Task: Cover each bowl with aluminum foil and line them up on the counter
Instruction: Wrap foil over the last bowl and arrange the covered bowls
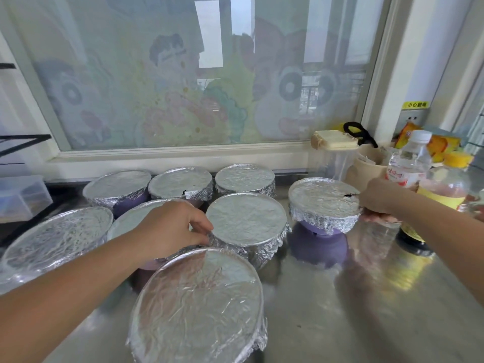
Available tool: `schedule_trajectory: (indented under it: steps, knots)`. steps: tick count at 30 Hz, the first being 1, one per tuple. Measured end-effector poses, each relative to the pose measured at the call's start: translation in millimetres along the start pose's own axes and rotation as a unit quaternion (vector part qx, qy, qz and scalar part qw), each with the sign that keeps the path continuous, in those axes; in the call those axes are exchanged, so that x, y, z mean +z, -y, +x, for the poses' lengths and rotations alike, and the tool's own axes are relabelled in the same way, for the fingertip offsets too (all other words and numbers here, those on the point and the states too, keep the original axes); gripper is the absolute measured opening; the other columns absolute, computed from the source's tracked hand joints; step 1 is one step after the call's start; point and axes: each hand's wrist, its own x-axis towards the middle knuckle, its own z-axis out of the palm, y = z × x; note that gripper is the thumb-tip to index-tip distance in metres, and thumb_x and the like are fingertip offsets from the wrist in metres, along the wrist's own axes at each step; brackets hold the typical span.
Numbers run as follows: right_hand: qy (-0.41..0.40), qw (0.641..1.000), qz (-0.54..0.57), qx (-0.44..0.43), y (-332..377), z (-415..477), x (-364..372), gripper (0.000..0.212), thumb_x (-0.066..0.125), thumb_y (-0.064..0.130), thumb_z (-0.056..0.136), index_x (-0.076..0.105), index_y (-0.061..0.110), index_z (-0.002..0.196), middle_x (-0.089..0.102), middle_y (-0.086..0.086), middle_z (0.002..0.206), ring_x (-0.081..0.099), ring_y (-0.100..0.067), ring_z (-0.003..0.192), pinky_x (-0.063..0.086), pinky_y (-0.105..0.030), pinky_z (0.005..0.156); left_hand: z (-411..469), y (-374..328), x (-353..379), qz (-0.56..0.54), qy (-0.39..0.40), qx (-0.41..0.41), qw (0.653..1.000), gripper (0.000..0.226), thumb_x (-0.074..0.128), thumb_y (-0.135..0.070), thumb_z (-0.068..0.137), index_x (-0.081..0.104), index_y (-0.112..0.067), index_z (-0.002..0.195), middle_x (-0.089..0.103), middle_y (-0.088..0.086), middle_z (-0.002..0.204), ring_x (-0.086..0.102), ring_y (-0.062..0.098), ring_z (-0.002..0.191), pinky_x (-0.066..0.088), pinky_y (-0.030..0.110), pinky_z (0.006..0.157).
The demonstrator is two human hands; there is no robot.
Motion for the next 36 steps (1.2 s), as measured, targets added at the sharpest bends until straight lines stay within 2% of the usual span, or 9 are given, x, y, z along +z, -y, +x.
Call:
schedule_trajectory:
  steps: [5,10,16,21,25,27,29,33,36]
  knots:
    - [0.01,1.0,0.026,-0.004,21.4,-0.4,14.1,0.021,0.045,0.002,0.089,0.059,-0.014,0.091,0.064,-0.017,0.052,0.041,-0.018,0.033,0.03,-0.016,0.035,-5.3,-1.9,-0.4,0.006,-0.009,0.016,1.0,0.015,0.081,-0.043,0.072,0.071,-0.05,0.082,0.061,-0.04,0.079,0.058,-0.007,0.072,0.041,0.015,0.064]
    - [-0.033,0.997,0.063,-0.032,35.1,3.6,22.7,0.025,0.04,-0.007,0.092,0.036,-0.009,0.068,0.059,-0.018,0.057,0.044,-0.016,0.026,0.032,-0.017,0.029,-8.0,-1.9,1.6,-0.001,-0.003,0.017,1.0,0.018,0.079,-0.043,0.075,0.069,-0.052,0.087,0.062,-0.042,0.082,0.059,-0.01,0.076,0.043,0.014,0.07]
    - [-0.061,0.983,0.173,-0.009,38.4,15.6,24.5,0.02,0.035,-0.012,0.093,0.036,0.003,0.08,0.049,-0.015,0.053,0.039,-0.016,0.018,0.032,-0.017,0.027,-7.3,-3.2,2.9,0.01,-0.009,0.021,1.0,0.017,0.078,-0.048,0.073,0.072,-0.051,0.088,0.061,-0.041,0.079,0.057,-0.012,0.077,0.041,0.011,0.068]
    - [-0.062,0.986,0.153,-0.033,33.9,29.5,26.7,0.023,0.052,-0.002,0.093,0.051,0.001,0.07,0.058,-0.015,0.057,0.054,-0.016,0.031,0.047,-0.022,0.033,-7.0,-5.6,1.7,0.013,-0.012,0.021,1.0,0.016,0.079,-0.049,0.072,0.072,-0.052,0.086,0.057,-0.045,0.079,0.056,-0.013,0.077,0.039,0.009,0.066]
    - [-0.051,0.971,0.233,-0.021,34.6,26.0,25.9,0.027,0.05,0.02,0.101,0.044,-0.003,0.09,0.059,-0.024,0.065,0.053,-0.022,0.031,0.045,-0.025,0.03,-6.8,-6.3,1.3,0.01,-0.014,0.017,1.0,0.017,0.079,-0.049,0.072,0.072,-0.051,0.087,0.061,-0.039,0.075,0.057,-0.013,0.075,0.041,0.01,0.068]
    - [-0.03,0.981,0.187,-0.034,32.9,18.9,23.8,0.048,0.061,0.039,0.095,0.047,-0.006,0.1,0.064,-0.024,0.066,0.055,-0.022,0.031,0.046,-0.025,0.035,-5.8,-5.8,0.8,0.008,-0.011,0.013,1.0,0.016,0.079,-0.05,0.072,0.072,-0.051,0.086,0.064,-0.038,0.079,0.058,-0.011,0.076,0.045,0.013,0.073]
    - [0.016,0.993,0.102,-0.059,29.4,8.4,27.5,0.062,0.073,0.053,0.081,0.051,-0.005,0.087,0.063,-0.017,0.059,0.053,-0.02,0.035,0.045,-0.023,0.04,-6.0,-5.9,0.7,0.002,-0.008,0.009,1.0,0.015,0.08,-0.049,0.071,0.071,-0.052,0.083,0.063,-0.038,0.082,0.059,-0.01,0.078,0.047,0.015,0.075]
    - [0.001,0.994,0.002,-0.113,29.5,4.9,43.2,0.059,0.083,0.053,0.067,0.054,0.003,0.057,0.056,-0.006,0.044,0.053,-0.022,0.041,0.043,-0.022,0.047,-7.3,-7.7,0.6,-0.001,-0.014,0.006,1.0,0.015,0.08,-0.05,0.069,0.072,-0.052,0.082,0.065,-0.035,0.079,0.059,-0.01,0.076,0.046,0.014,0.073]
    - [-0.009,0.993,0.01,-0.12,36.2,11.7,44.2,0.056,0.086,0.049,0.065,0.056,0.003,0.057,0.058,-0.008,0.05,0.053,-0.022,0.043,0.043,-0.024,0.049,-7.7,-7.3,0.8,0.0,-0.016,0.004,1.0,0.016,0.08,-0.049,0.07,0.072,-0.051,0.084,0.066,-0.032,0.077,0.059,-0.011,0.073,0.044,0.012,0.069]
